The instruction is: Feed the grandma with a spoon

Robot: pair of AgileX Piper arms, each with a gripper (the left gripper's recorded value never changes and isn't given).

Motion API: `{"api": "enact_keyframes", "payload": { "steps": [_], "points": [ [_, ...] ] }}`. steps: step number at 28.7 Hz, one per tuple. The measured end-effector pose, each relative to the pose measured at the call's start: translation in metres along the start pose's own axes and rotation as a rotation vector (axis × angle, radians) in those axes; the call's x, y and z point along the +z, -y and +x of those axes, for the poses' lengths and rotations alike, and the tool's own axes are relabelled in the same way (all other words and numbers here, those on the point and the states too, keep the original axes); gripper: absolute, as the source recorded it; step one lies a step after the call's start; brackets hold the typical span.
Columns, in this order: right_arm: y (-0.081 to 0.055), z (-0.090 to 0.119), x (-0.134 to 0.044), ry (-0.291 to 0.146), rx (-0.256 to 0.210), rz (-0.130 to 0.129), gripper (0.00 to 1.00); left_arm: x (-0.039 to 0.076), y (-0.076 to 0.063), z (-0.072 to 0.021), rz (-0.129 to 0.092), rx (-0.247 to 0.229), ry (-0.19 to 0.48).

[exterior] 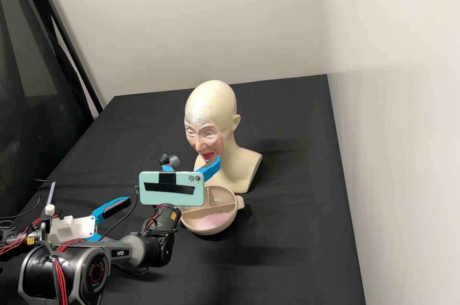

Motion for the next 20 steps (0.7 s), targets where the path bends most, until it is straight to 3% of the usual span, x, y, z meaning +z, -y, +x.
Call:
{"api": "enact_keyframes", "payload": {
  "steps": [13, 20],
  "points": [
    [0.0, 0.0, 0.0, 0.0, 0.0, 0.002, 1.0, -0.0021, 0.0018, 0.0007, -0.008, -0.006, -0.007],
    [0.0021, -0.0067, 0.0092, 0.031, -0.008, 0.003, 1.0, -0.0021, 0.0018, 0.0007, -0.009, -0.006, -0.007]
  ]
}}
